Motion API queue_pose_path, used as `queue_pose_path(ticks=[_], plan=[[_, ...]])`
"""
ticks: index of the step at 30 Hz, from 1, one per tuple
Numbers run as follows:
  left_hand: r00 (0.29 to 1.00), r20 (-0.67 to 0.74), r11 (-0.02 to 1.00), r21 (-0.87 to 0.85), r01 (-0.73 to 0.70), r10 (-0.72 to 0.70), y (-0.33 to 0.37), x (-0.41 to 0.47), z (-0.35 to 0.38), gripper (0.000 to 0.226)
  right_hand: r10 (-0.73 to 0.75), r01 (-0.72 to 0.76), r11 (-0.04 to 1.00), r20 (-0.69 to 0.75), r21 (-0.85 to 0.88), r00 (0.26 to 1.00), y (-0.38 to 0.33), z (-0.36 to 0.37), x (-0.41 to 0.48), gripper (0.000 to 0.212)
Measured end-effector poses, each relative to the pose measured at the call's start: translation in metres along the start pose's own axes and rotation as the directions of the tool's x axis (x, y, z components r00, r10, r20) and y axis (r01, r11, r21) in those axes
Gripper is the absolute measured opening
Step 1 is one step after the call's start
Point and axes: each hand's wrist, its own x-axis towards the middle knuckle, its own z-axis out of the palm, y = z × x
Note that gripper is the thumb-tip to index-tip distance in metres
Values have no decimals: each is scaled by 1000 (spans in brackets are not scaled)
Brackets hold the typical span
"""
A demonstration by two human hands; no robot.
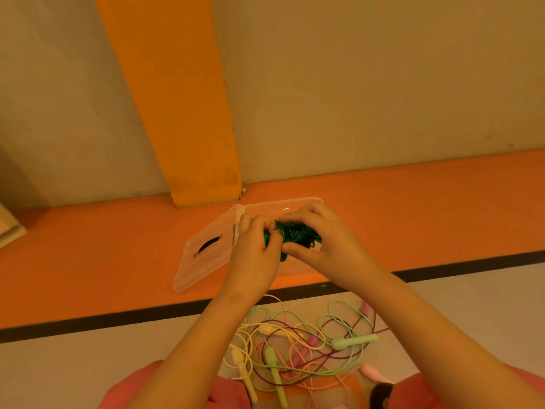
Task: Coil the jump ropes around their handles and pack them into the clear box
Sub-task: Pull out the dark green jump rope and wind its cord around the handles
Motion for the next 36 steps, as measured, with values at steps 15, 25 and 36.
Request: queue_pose_path(ticks=[15,25,36], plan=[[951,245,527,-792,308,-189,19,4,-4,25,35,11,984,-259,177,965,17,-8,12,37],[927,347,267,-889,373,-140,26,-4,-1,29,329,-169,741,-131,650,935,19,-13,19,27],[917,317,171,-917,361,-242,24,3,-1,26,427,-382,262,249,886,869,17,2,16,77]])
